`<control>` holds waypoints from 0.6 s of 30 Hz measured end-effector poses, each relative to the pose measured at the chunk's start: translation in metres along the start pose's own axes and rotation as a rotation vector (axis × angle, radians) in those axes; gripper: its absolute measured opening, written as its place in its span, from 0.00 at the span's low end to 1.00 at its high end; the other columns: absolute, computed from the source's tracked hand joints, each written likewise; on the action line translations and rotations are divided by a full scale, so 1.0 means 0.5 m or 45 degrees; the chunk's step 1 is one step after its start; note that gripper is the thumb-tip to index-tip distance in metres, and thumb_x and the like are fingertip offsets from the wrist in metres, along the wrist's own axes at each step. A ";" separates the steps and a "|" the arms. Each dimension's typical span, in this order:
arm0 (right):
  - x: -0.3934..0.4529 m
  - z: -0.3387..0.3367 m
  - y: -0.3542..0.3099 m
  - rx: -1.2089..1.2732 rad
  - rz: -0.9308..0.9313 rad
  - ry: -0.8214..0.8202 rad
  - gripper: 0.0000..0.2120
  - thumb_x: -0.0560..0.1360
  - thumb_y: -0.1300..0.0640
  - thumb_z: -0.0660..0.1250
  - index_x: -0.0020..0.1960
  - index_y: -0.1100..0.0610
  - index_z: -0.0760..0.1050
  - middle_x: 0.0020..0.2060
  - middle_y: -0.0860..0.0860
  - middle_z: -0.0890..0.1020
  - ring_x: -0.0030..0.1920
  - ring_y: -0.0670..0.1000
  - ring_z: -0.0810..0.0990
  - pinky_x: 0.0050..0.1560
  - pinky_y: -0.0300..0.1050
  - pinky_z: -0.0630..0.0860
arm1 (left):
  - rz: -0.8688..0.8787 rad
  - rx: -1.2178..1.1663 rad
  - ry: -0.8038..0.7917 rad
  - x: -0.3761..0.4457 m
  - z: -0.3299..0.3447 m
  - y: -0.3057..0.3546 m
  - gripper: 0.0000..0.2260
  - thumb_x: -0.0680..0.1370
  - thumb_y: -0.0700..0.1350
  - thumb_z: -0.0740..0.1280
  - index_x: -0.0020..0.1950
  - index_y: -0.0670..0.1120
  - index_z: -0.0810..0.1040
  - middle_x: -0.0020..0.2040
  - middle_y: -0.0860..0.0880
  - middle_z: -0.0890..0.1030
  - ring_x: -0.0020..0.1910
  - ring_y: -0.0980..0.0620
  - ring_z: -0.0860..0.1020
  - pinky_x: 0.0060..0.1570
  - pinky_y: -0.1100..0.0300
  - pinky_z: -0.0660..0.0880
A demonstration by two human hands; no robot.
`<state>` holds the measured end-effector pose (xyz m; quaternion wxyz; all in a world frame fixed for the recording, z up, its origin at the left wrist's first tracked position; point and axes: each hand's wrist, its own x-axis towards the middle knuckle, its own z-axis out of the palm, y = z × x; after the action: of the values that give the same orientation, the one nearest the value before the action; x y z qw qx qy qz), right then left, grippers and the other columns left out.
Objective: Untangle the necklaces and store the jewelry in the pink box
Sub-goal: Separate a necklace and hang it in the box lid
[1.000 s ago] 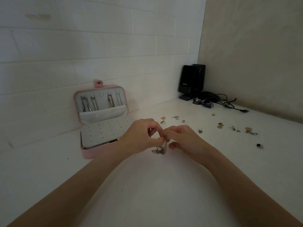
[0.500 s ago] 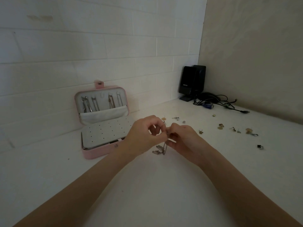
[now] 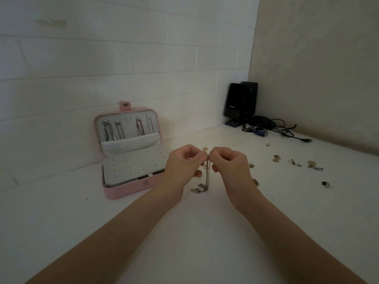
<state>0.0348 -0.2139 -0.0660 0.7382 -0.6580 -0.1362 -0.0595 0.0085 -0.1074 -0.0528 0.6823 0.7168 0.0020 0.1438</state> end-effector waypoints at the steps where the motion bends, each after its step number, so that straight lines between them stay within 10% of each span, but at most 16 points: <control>1: -0.002 0.000 -0.003 -0.021 -0.021 -0.004 0.10 0.70 0.67 0.64 0.30 0.61 0.72 0.26 0.49 0.69 0.31 0.46 0.65 0.35 0.38 0.65 | -0.005 -0.015 0.015 0.001 -0.001 0.001 0.10 0.73 0.36 0.66 0.33 0.43 0.73 0.28 0.54 0.75 0.27 0.61 0.72 0.28 0.66 0.70; 8: 0.007 -0.014 -0.010 -0.291 -0.157 -0.153 0.07 0.69 0.68 0.68 0.35 0.59 0.75 0.28 0.48 0.77 0.28 0.43 0.73 0.32 0.34 0.69 | -0.135 -0.059 -0.029 0.005 -0.021 0.005 0.08 0.74 0.35 0.67 0.35 0.42 0.74 0.33 0.50 0.75 0.35 0.57 0.74 0.29 0.69 0.71; 18: 0.013 -0.024 -0.009 -0.726 -0.490 -0.256 0.15 0.70 0.66 0.70 0.48 0.52 0.67 0.35 0.45 0.78 0.37 0.44 0.76 0.39 0.34 0.73 | 0.034 0.225 0.008 0.018 -0.036 0.006 0.11 0.70 0.33 0.70 0.34 0.45 0.71 0.28 0.50 0.78 0.22 0.59 0.72 0.25 0.68 0.70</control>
<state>0.0411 -0.2255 -0.0608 0.4831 -0.8024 -0.3077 -0.1679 0.0128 -0.0882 -0.0474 0.6143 0.7738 0.0071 0.1545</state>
